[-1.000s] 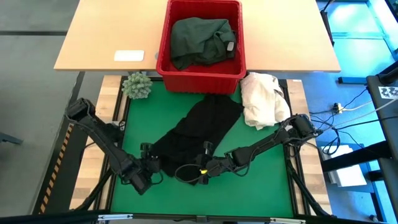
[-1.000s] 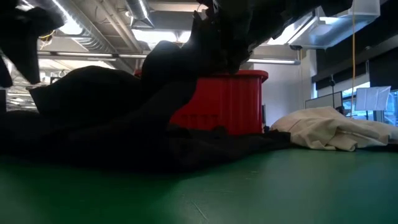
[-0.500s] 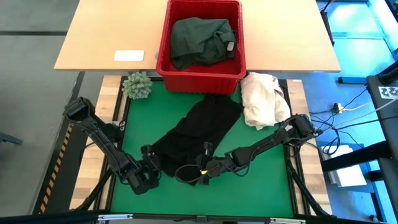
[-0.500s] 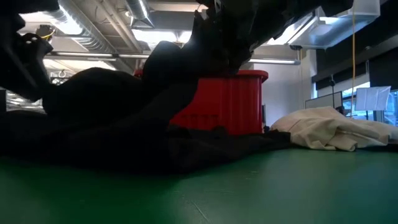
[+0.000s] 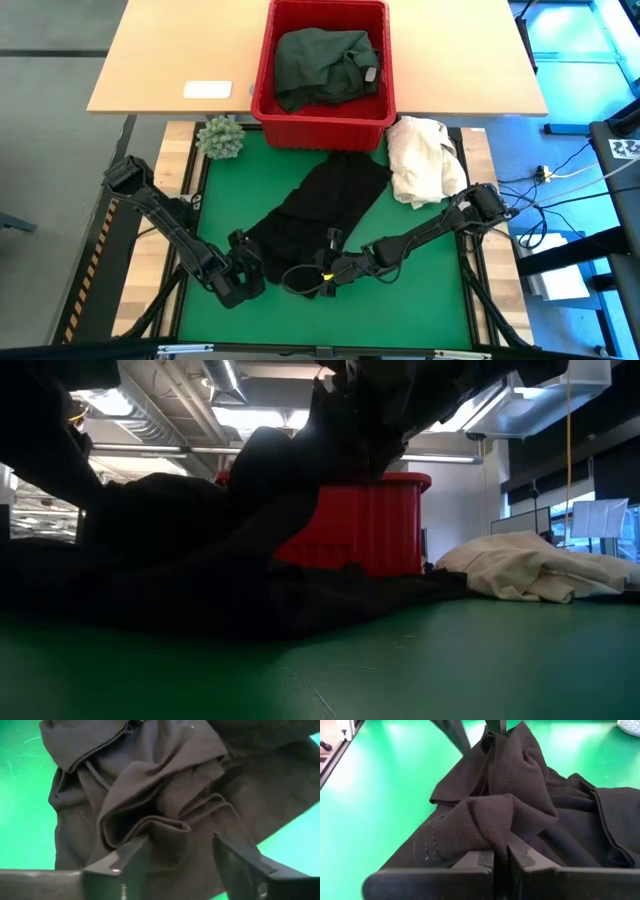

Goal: Fold laundry
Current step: Fold the black shirt

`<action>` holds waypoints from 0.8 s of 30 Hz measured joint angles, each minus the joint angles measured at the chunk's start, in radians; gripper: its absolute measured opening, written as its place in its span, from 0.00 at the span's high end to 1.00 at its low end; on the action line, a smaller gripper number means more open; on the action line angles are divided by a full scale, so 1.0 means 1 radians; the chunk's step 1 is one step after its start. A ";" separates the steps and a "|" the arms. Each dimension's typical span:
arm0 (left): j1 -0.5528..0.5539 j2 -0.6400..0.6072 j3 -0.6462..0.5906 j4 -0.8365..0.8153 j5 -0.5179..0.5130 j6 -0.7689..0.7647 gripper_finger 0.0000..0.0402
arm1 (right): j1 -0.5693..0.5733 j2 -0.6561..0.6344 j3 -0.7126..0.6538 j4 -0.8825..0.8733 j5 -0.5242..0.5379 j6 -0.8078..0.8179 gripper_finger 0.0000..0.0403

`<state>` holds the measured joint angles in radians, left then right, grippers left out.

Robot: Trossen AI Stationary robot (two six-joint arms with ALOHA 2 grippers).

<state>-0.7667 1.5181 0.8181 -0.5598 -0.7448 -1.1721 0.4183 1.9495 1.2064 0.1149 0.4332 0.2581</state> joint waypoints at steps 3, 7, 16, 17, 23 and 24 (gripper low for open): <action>0.018 0.000 0.000 0.000 0.001 0.000 0.65 | 0.000 0.000 0.000 -0.015 0.000 -0.001 0.98; 0.036 0.000 0.000 -0.006 0.002 0.005 0.86 | 0.000 0.000 0.000 -0.019 0.000 0.004 0.97; -0.020 0.001 0.044 -0.008 0.105 0.151 0.99 | 0.000 0.000 0.000 -0.058 0.055 0.007 0.97; -0.036 0.001 0.056 -0.008 0.115 0.168 0.99 | -0.001 0.000 0.000 -0.063 0.062 0.009 0.97; -0.110 0.001 0.131 -0.014 0.119 0.273 1.00 | -0.021 0.000 0.000 -0.074 0.051 0.026 0.96; -0.119 0.001 0.141 -0.013 0.114 0.309 1.00 | -0.022 0.000 0.000 -0.074 0.046 0.026 0.96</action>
<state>-0.8861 1.5192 0.9594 -0.5728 -0.6310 -0.8634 0.3958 1.9495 1.2064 0.0405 0.4794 0.2836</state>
